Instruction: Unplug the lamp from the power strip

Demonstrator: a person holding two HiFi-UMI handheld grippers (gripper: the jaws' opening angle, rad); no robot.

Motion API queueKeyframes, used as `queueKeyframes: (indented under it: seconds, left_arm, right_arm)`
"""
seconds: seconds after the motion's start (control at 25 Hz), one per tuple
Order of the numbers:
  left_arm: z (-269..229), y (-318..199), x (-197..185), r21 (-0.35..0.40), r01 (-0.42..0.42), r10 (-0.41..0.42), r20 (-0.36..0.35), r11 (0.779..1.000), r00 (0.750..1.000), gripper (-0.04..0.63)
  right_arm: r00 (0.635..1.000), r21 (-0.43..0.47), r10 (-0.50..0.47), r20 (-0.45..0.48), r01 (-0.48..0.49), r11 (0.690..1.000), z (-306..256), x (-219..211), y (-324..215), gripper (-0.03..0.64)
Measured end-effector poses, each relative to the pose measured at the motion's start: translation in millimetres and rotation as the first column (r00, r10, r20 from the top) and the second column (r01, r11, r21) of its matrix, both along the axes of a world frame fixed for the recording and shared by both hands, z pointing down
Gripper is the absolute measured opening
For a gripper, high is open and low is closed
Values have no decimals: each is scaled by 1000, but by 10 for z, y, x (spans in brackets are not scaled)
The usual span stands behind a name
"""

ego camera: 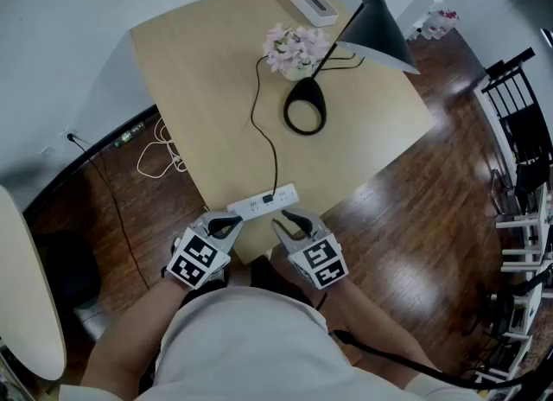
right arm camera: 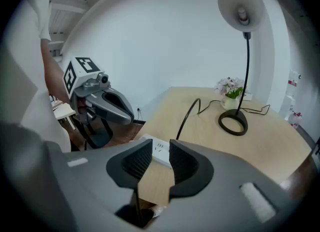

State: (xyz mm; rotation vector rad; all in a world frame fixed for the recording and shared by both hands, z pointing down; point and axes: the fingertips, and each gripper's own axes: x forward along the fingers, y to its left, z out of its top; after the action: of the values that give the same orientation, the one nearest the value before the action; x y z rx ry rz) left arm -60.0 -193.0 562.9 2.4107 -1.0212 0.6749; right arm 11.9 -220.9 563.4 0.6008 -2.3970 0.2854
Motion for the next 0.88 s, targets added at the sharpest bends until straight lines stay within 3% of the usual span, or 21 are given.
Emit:
queueKeyframes:
  seconds: [0.16, 0.36, 0.88]
  left_arm:
    - [412, -291, 156, -43, -59, 63, 88, 997, 994, 2]
    - [761, -446, 314, -107, -79, 94, 144, 991, 985, 2]
    - [902, -549, 411, -91, -129, 147, 224, 987, 963, 0]
  right_arm:
    - [998, -80, -7, -55, 2, 997, 386, -23, -375, 118]
    - [996, -154, -66, -64, 55, 987, 608, -157, -491, 137]
    - [983, -144, -141, -114, 124, 982, 676, -300, -560, 91]
